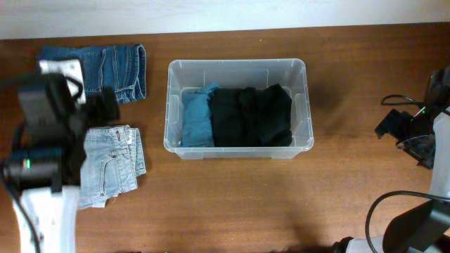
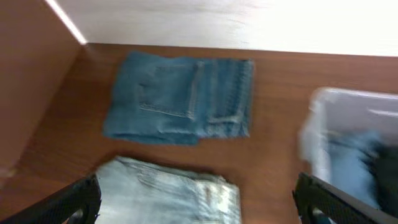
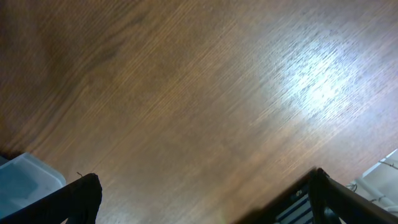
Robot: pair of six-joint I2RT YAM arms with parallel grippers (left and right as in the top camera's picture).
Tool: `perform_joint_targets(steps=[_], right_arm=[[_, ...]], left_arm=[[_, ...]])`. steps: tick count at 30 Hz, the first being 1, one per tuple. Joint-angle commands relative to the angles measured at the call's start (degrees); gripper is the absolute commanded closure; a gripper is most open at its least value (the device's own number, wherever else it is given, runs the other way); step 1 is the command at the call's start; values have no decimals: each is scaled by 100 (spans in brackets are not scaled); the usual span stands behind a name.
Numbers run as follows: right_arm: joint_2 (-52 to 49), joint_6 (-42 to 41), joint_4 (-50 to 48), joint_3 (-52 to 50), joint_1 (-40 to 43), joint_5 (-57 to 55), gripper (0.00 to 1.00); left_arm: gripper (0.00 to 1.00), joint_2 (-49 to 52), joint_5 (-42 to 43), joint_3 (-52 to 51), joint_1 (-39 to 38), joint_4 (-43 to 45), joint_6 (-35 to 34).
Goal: Pack container
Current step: 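Move the left gripper down onto the light-washed folded jeans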
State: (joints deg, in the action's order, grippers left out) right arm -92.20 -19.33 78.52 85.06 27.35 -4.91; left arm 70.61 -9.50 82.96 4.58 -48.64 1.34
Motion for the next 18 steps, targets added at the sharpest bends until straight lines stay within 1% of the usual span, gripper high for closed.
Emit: perform_joint_targets(steps=[1, 2, 3, 5, 8, 10, 12, 14, 18], right_arm=[[0, -48, -4, -4, 4, -9, 2], [0, -48, -4, -4, 4, -9, 2], [0, -48, -4, -4, 4, -9, 2], [0, -48, -4, -4, 4, -9, 2], [0, -48, -4, -4, 4, -9, 2], [0, -48, -4, -4, 4, -7, 1], [0, -48, -4, -4, 4, -9, 1], [0, -48, -4, -4, 4, -9, 2], [0, -48, -4, -4, 4, -9, 1]], left_arm=[[1, 702, -957, 389, 299, 258, 186], [1, 977, -1121, 389, 542, 345, 706], [1, 1117, -925, 389, 715, 339, 1071], [1, 1309, -151, 389, 1119, 181, 1679], [1, 1576, 1292, 389, 1899, 33, 2201], [1, 1709, 1921, 389, 2385, 11, 2299], [1, 1814, 2275, 389, 2859, -42, 2302], [1, 1884, 2378, 389, 3246, -164, 2420], [0, 2100, 2367, 389, 3757, -603, 3285]])
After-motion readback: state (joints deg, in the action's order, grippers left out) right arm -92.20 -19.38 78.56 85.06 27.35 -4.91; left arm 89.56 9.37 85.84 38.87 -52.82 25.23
